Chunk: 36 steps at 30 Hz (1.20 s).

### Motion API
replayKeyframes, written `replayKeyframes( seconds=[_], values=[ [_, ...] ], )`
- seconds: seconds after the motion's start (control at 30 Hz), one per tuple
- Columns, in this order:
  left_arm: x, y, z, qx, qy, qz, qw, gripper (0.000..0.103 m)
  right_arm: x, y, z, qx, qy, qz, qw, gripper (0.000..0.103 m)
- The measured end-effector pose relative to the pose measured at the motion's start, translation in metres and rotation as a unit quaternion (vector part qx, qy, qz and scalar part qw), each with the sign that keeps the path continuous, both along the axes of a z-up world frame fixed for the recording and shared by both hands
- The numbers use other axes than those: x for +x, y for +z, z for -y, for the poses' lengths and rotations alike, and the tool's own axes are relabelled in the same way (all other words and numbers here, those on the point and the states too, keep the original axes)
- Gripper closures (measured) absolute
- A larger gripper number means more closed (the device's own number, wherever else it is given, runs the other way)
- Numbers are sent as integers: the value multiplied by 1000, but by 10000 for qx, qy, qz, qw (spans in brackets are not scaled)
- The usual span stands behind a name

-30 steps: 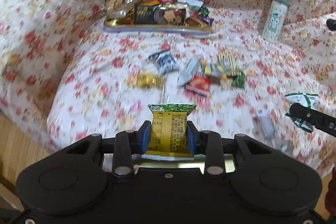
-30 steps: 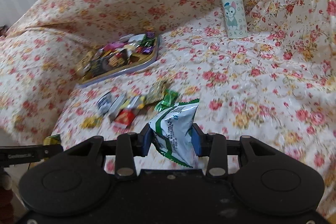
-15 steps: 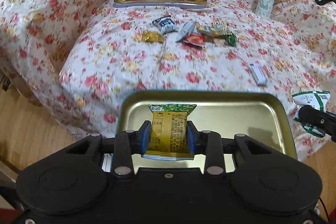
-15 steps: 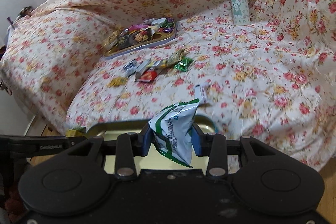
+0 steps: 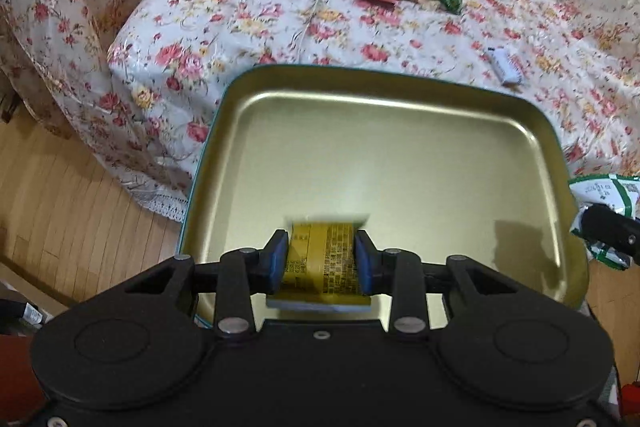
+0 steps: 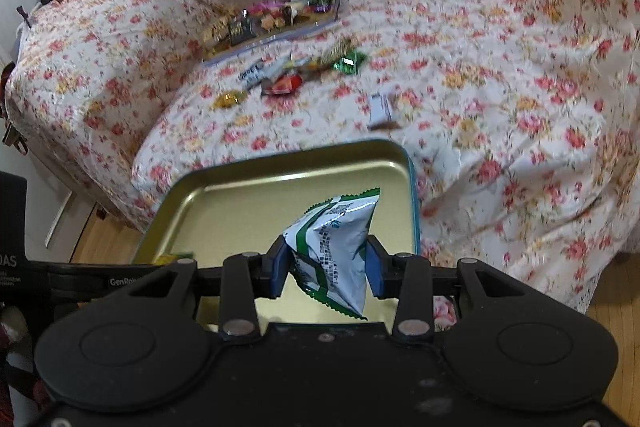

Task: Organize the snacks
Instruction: 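Carry yellow pack in left gripper while right gripper carries white-green pack to tray, then open right gripper over tray while left gripper lowers yellow pack into tray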

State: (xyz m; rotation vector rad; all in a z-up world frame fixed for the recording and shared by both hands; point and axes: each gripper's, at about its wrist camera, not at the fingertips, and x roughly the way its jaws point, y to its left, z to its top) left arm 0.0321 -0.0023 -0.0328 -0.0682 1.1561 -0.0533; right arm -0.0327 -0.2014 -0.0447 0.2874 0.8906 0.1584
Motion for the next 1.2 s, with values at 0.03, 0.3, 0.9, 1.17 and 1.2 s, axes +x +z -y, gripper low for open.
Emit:
replayKeyframes(
  seconds=[0.03,0.3,0.9,1.17,1.2],
  values=[
    [0,-1,0,0,-1,-28,10000,59,0,-3,0,35,22,-77,10000,62],
    [-5,-6,1,67,-28,-59,10000,59,4,-21,-6,-4,175,-488,9987,62],
    [-11,0,4,161,17,133,9998,58,17,-33,-27,-606,396,-562,9958,61],
    [-12,2,3,121,62,145,9998,58,15,-25,-28,-669,372,-430,9961,61],
    [-12,2,3,111,75,140,9998,58,15,-24,-27,-663,347,-415,9963,61]
  ],
)
